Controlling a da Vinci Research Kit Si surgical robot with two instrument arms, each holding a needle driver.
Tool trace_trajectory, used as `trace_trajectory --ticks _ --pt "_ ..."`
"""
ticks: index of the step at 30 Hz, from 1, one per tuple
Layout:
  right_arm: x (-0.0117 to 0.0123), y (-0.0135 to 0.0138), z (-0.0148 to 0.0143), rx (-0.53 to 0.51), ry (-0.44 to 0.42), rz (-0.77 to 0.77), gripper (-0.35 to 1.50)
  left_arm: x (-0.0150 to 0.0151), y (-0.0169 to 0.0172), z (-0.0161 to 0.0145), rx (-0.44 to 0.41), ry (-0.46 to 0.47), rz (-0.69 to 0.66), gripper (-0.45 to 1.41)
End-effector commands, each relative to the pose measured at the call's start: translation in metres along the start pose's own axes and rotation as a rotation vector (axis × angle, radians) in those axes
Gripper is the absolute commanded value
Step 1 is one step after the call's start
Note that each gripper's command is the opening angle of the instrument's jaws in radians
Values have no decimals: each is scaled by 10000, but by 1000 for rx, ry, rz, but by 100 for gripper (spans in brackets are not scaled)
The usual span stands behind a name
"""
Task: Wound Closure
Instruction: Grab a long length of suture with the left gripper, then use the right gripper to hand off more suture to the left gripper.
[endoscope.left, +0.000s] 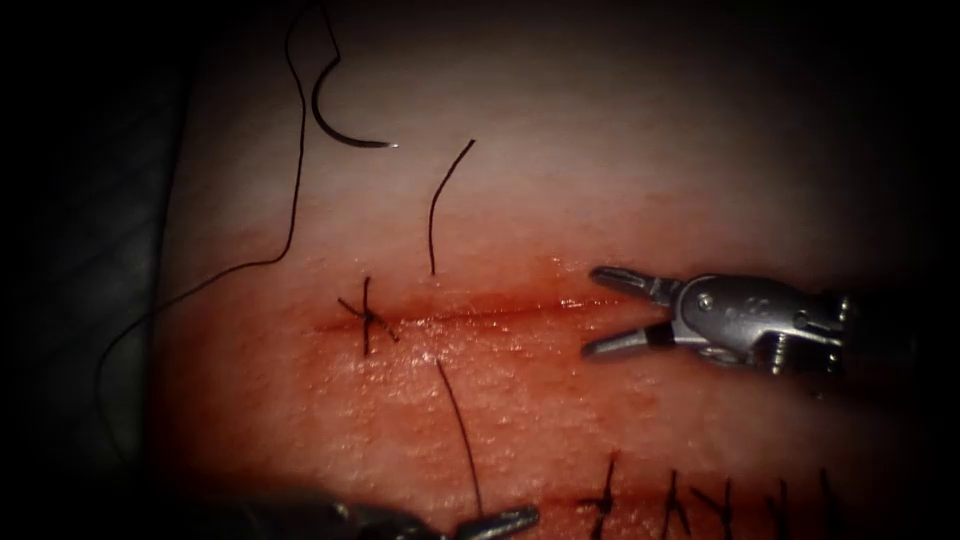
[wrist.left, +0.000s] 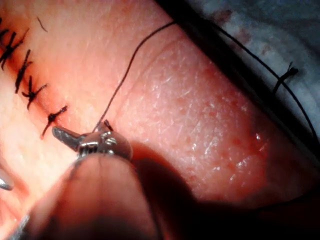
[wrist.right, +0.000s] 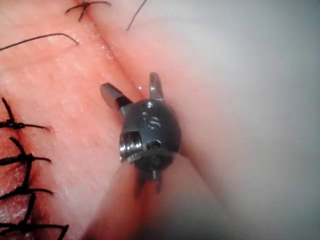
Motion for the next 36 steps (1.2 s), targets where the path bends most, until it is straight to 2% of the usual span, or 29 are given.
trace_trajectory --ticks 1,3,4,5,6,8,9,10,11,14,15,17,18,19,20,21,22,27,31,32,33,34,36 --pt "-3 -1 8 1 2 -1 141 2 4 6 -7 2 13 27" --pt "-4 -1 8 1 2 -1 141 5 4 4 -16 5 27 32" --pt "-4 -1 9 -1 5 -1 141 6 4 2 -20 8 39 44" --pt "-4 -1 9 -1 5 -1 141 6 4 2 -20 8 39 44" --pt "-4 -2 9 -2 5 -2 141 6 3 1 -20 9 45 54" --pt "-5 -5 10 -3 6 -4 145 5 3 -4 -24 14 56 54" --pt "-6 -8 10 -6 9 -6 146 4 1 -5 -31 18 55 27" --pt "-7 -11 10 7 7 -21 146 2 0 -6 -37 22 54 -13" --pt "-8 -13 10 17 7 -29 146 0 -3 -8 -40 26 52 -45" --pt "-9 -25 13 74 34 -125 138 -7 -12 -12 -41 41 44 -45" --pt "-9 -30 15 101 52 -170 130 -10 -15 -13 -42 46 41 -45" --pt "-10 -40 15 123 72 -213 94 -15 -22 -17 -43 58 36 -45" --pt "-6 -49 19 127 67 -255 84 -20 -28 -21 -35 67 30 -45" --pt "-4 -53 21 129 68 -273 84 -23 -32 -24 -30 74 27 -45" --pt "2 -58 25 132 76 -319 93 -28 -38 -28 -19 87 21 -45" --pt "7 -61 28 139 82 -352 110 -33 -41 -33 -4 77 24 -45" --pt "11 -62 29 138 92 -380 116 -36 -43 -35 -5 76 22 -45" --pt "34 -69 38 90 169 -484 133 -47 -55 -39 -6 91 15 -45" --pt "48 -70 46 53 195 -547 130 -62 -73 -40 -6 112 10 -45" --pt "50 -71 48 53 206 -557 126 -65 -76 -41 -6 112 6 -45" --pt "53 -72 54 61 229 -569 113 -70 -81 -41 -6 117 1 -45" --pt "54 -72 58 66 238 -575 108 -72 -82 -40 -6 118 0 -45" --pt "57 -73 66 68 254 -605 108 -74 -83 -38 -5 120 -1 -45"
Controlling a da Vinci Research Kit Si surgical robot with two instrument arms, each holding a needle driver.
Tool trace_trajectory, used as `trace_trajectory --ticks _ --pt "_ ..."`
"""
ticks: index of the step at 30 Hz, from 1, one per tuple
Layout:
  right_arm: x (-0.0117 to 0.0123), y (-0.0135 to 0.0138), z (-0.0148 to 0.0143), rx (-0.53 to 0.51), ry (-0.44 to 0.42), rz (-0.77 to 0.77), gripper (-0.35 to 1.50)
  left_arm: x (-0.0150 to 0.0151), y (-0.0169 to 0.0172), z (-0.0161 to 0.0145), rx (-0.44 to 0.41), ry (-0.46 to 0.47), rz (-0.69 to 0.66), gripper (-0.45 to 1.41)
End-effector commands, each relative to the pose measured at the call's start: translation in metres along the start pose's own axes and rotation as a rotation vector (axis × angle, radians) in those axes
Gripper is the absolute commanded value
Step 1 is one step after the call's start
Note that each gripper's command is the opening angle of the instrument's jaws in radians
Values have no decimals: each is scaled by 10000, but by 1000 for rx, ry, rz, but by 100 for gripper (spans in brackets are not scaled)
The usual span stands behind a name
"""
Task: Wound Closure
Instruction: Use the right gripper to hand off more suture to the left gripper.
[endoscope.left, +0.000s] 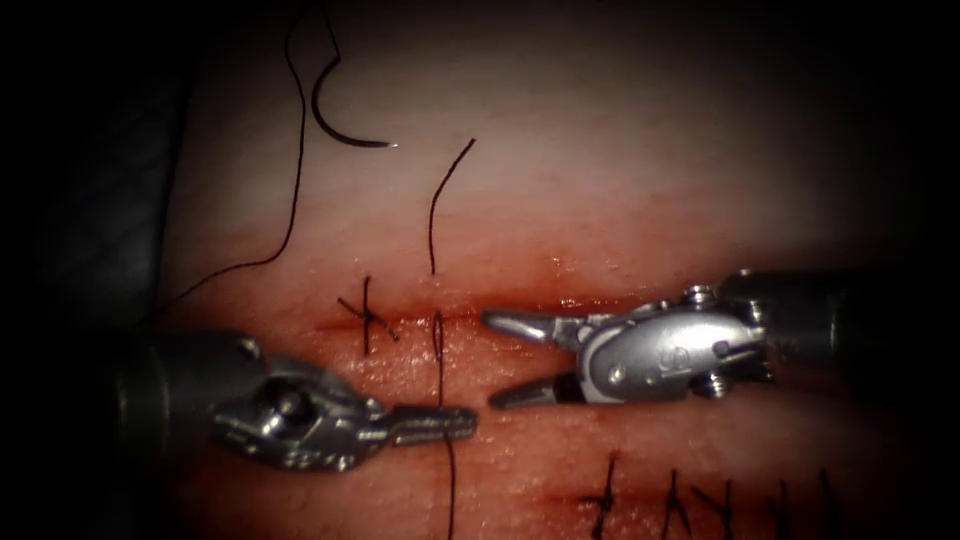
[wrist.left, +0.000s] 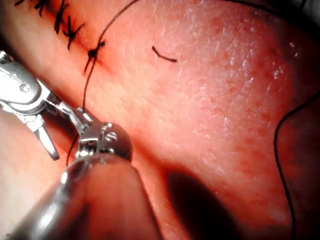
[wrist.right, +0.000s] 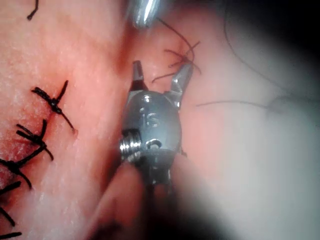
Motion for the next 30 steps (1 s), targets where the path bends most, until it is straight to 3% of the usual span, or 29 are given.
trace_trajectory --ticks 1,7,12,14,15,17,20,29,30 --pt "-3 1 19 -5 17 -34 108 -4 3 9 1 0 1 -45" --pt "-4 5 50 -45 91 -139 120 -9 4 11 -16 7 3 -45" --pt "-6 7 59 -25 111 -152 115 -9 4 11 -25 8 3 -45" --pt "-6 6 60 -2 123 -160 96 -9 4 9 -25 10 3 -45" --pt "-5 4 58 12 133 -168 76 -9 4 8 -26 12 3 -45" --pt "-6 2 57 37 132 -176 52 -10 3 6 -26 14 2 -45" --pt "-8 -2 56 82 119 -206 -30 -10 2 5 -26 15 1 -45" --pt "-8 2 46 69 125 -225 -35 -13 3 6 -29 18 2 -45" --pt "-8 4 45 66 116 -224 -35 -13 3 6 -28 17 -40 39"
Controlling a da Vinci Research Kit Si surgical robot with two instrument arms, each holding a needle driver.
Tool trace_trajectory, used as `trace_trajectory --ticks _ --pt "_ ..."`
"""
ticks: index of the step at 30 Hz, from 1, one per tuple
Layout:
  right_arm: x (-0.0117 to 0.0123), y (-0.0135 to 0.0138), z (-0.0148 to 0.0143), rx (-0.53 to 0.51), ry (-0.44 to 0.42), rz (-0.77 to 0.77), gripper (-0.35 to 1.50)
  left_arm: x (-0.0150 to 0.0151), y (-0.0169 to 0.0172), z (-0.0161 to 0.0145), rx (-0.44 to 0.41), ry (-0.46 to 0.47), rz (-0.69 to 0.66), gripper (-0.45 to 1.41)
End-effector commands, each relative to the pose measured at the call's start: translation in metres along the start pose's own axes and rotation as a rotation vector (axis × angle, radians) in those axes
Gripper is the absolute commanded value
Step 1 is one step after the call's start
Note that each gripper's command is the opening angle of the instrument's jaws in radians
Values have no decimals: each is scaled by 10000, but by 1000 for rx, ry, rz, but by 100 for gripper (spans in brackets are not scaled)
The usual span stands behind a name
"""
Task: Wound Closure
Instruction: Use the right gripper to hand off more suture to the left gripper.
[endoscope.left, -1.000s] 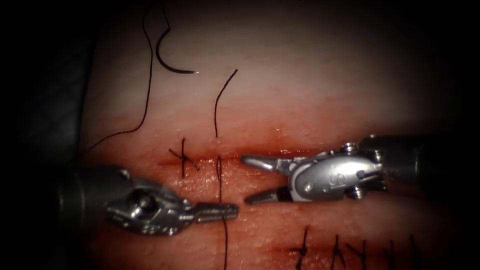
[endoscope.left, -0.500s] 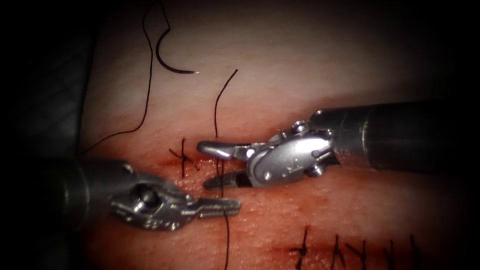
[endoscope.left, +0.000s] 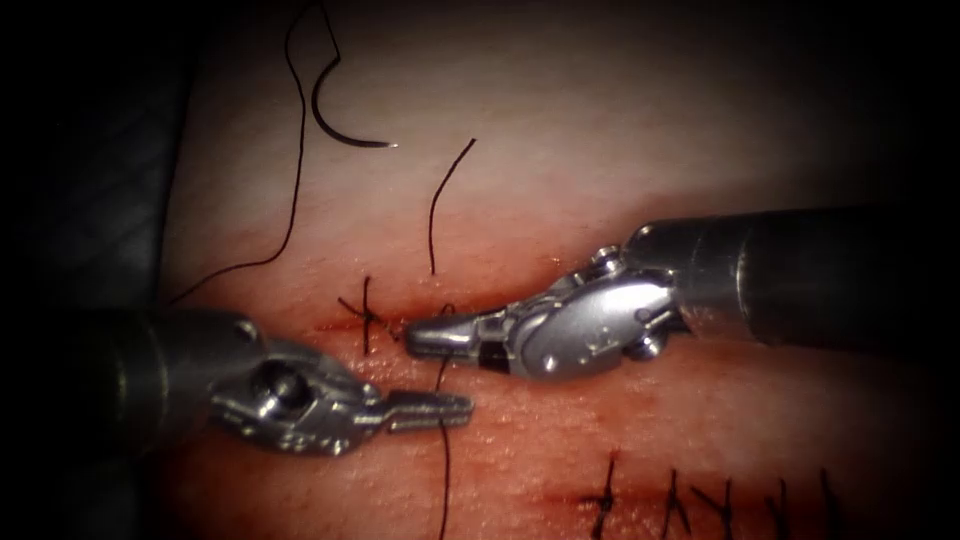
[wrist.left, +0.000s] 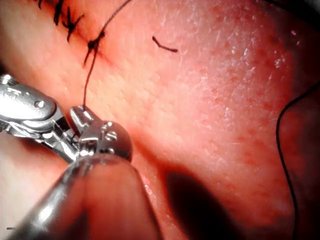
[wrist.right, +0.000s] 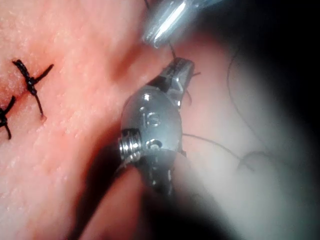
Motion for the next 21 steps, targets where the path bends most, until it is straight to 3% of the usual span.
trace_trajectory --ticks 1,6,9,15,16,21 --pt "-5 1 5 -4 -6 2 -35 -4 1 7 2 -2 -25 61" --pt "-24 7 3 -15 -43 4 -35 0 3 8 20 -2 -35 99" --pt "-40 10 -1 -25 -56 33 -35 5 7 9 20 -7 -30 106" --pt "-84 22 -9 -48 -54 100 -35 12 22 14 0 -11 -13 96" --pt "-100 25 -12 -49 -60 102 -35 15 22 12 -9 -3 -11 93" --pt "-121 29 -16 -57 -78 115 -35 24 22 3 -11 23 -3 89"
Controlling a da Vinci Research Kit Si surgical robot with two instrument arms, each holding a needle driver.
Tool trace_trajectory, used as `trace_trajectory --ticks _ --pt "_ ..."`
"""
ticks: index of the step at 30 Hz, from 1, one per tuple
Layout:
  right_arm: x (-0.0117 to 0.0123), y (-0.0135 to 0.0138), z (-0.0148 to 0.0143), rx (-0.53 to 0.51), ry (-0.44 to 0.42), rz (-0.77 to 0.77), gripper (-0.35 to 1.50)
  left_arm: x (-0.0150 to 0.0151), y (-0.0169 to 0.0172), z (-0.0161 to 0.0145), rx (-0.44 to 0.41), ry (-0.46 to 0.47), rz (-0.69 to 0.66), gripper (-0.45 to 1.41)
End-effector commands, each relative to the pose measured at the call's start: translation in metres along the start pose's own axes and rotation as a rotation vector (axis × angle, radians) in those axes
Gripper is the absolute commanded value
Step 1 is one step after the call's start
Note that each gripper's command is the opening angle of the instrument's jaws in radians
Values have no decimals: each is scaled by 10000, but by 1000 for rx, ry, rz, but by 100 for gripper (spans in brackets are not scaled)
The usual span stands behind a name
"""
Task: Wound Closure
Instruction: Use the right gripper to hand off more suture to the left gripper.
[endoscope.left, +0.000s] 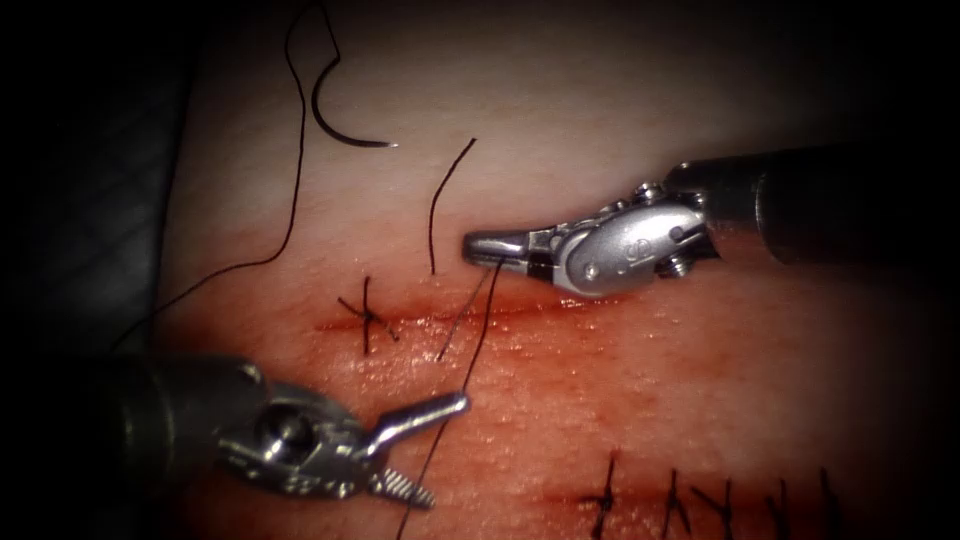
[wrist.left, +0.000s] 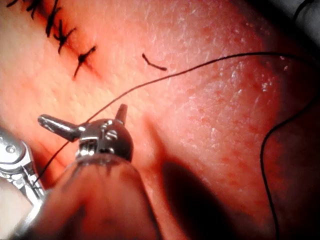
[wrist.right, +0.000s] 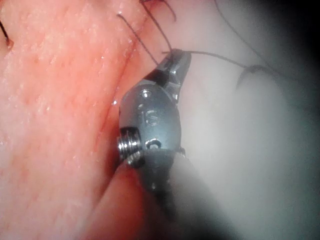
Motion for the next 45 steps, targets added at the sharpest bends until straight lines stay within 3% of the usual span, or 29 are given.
trace_trajectory --ticks 1,7,15,24,37,43,45 --pt "-11 3 6 -3 -2 0 -35 0 3 5 0 10 9 88" --pt "-26 6 4 -13 3 29 -35 12 8 -9 -15 44 43 79" --pt "-27 8 5 -21 8 59 -35 13 20 11 -90 69 84 76" --pt "-23 11 3 -20 9 64 -35 -13 31 4 -120 -7 103 77" --pt "-20 10 4 -21 14 78 -35 3 44 20 -165 -24 183 81" --pt "-20 10 4 -24 14 83 -35 12 47 19 -166 -28 199 71" --pt "-20 10 4 -24 15 83 -35 16 47 19 -167 -28 210 56"
